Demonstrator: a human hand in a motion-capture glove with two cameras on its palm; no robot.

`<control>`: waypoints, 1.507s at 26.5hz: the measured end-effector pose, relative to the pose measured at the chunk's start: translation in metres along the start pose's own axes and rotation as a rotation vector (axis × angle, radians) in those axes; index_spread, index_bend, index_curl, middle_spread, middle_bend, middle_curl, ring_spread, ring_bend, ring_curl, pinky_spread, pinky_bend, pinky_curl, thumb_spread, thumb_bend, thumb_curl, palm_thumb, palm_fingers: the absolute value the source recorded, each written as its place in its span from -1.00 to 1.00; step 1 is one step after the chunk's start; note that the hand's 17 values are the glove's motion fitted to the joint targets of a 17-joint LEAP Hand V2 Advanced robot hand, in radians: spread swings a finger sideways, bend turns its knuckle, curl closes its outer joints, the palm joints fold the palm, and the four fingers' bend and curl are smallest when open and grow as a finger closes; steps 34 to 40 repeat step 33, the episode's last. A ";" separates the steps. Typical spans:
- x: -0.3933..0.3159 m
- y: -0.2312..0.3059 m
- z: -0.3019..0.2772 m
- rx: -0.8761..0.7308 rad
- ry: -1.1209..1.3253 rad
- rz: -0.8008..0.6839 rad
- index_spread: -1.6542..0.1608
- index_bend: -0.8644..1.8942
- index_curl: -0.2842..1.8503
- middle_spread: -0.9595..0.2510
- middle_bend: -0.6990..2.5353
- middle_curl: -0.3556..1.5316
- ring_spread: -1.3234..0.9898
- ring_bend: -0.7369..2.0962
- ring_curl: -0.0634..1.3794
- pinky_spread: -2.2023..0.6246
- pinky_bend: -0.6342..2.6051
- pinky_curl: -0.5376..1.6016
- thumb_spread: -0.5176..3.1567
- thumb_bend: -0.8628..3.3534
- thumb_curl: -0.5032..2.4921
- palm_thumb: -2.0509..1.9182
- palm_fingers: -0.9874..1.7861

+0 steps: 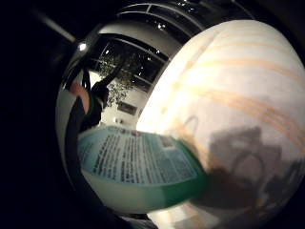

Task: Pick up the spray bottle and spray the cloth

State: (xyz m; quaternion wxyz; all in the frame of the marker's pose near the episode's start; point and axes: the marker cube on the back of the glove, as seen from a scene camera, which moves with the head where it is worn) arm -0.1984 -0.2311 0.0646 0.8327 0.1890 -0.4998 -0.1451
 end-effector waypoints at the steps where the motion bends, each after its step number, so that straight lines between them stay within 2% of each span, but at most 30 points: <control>1: -0.001 0.000 0.000 -0.014 -0.004 0.009 0.62 -0.13 -0.21 0.51 -0.20 -0.10 0.01 -0.13 -0.30 0.39 -0.37 -0.10 -0.60 -0.61 -0.16 0.53 0.58; 6: -0.010 0.000 0.000 -0.023 -0.023 0.012 0.60 -0.36 -0.28 0.48 -0.32 -0.14 0.03 -0.09 -0.26 0.42 -0.29 -0.06 -0.51 -0.59 -0.16 0.54 0.26; 7: -0.007 0.005 -0.002 -0.049 0.001 0.007 0.59 -0.39 -0.30 0.49 -0.32 -0.14 0.04 -0.11 -0.27 0.46 -0.30 -0.06 -0.49 -0.60 -0.16 0.53 0.12; 11: 0.002 0.027 -0.014 -0.178 0.091 -0.022 0.56 -0.36 -0.35 0.50 -0.35 -0.16 0.08 -0.15 -0.27 0.53 -0.28 -0.04 -0.42 -0.60 -0.17 0.52 -0.11; 14: -0.007 0.035 -0.018 -0.188 0.052 -0.041 0.54 -0.33 -0.40 0.52 -0.36 -0.18 0.10 -0.19 -0.33 0.57 -0.30 -0.08 -0.38 -0.61 -0.18 0.51 -0.15; 18: -0.038 0.022 -0.020 0.014 -0.101 -0.066 0.52 -0.31 -0.44 0.53 -0.38 -0.20 0.11 -0.20 -0.39 0.61 -0.30 -0.11 -0.35 -0.61 -0.20 0.49 -0.16; 20: -0.051 0.023 -0.026 0.059 -0.144 -0.082 0.51 -0.29 -0.44 0.54 -0.39 -0.20 0.12 -0.21 -0.41 0.63 -0.31 -0.12 -0.33 -0.61 -0.20 0.49 -0.15; 27: -0.094 0.052 -0.051 0.130 -0.227 -0.161 0.52 -0.25 -0.44 0.53 -0.40 -0.22 0.11 -0.20 -0.43 0.65 -0.35 -0.16 -0.30 -0.61 -0.22 0.48 -0.07; 32: -0.112 0.077 -0.051 0.116 -0.218 -0.222 0.53 -0.24 -0.42 0.51 -0.40 -0.22 0.10 -0.20 -0.44 0.65 -0.39 -0.17 -0.28 -0.60 -0.23 0.48 0.01; 40: -0.113 0.080 -0.051 0.114 -0.215 -0.226 0.54 -0.24 -0.42 0.51 -0.40 -0.22 0.10 -0.20 -0.44 0.65 -0.40 -0.18 -0.28 -0.60 -0.23 0.48 0.03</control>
